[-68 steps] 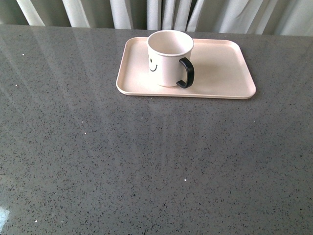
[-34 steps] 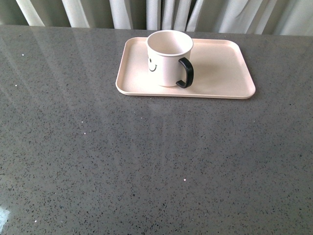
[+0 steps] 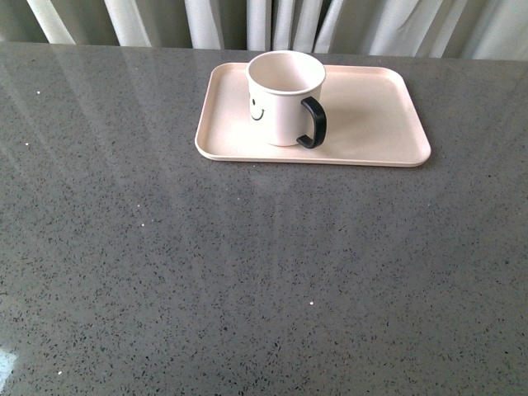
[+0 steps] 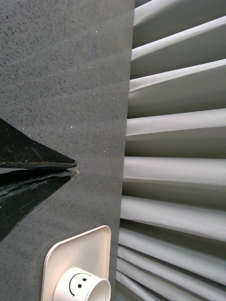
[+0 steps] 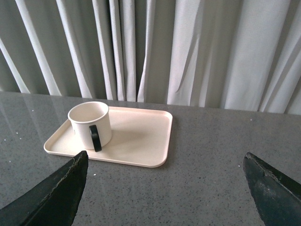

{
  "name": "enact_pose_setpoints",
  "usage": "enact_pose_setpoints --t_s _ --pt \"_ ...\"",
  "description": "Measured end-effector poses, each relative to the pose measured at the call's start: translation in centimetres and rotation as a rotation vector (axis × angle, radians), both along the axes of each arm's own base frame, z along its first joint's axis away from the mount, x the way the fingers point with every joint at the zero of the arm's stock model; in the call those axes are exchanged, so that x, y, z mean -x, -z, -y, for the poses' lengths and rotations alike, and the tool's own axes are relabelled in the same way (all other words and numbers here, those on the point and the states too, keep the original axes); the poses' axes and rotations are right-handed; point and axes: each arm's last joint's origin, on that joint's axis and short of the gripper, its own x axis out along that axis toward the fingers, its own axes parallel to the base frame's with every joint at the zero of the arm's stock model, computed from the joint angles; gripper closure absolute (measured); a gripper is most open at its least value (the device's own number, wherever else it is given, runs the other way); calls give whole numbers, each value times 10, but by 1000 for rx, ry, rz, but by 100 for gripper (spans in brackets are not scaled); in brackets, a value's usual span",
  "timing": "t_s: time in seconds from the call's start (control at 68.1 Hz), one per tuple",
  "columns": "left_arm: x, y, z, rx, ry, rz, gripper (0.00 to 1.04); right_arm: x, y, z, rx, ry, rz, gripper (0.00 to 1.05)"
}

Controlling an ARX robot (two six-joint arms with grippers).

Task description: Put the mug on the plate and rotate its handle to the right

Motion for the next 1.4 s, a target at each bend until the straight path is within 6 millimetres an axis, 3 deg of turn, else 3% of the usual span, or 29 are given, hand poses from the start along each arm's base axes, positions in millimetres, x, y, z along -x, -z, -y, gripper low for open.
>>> enact_pose_setpoints --t_s 1.263,1.336,1.395 --pt "40 -1 0 0 0 0 103 0 0 0 0 0 0 9" --pt "40 -1 0 0 -1 1 93 0 0 0 0 0 0 9" --pt "40 -1 0 0 0 2 77 0 0 0 0 0 0 9"
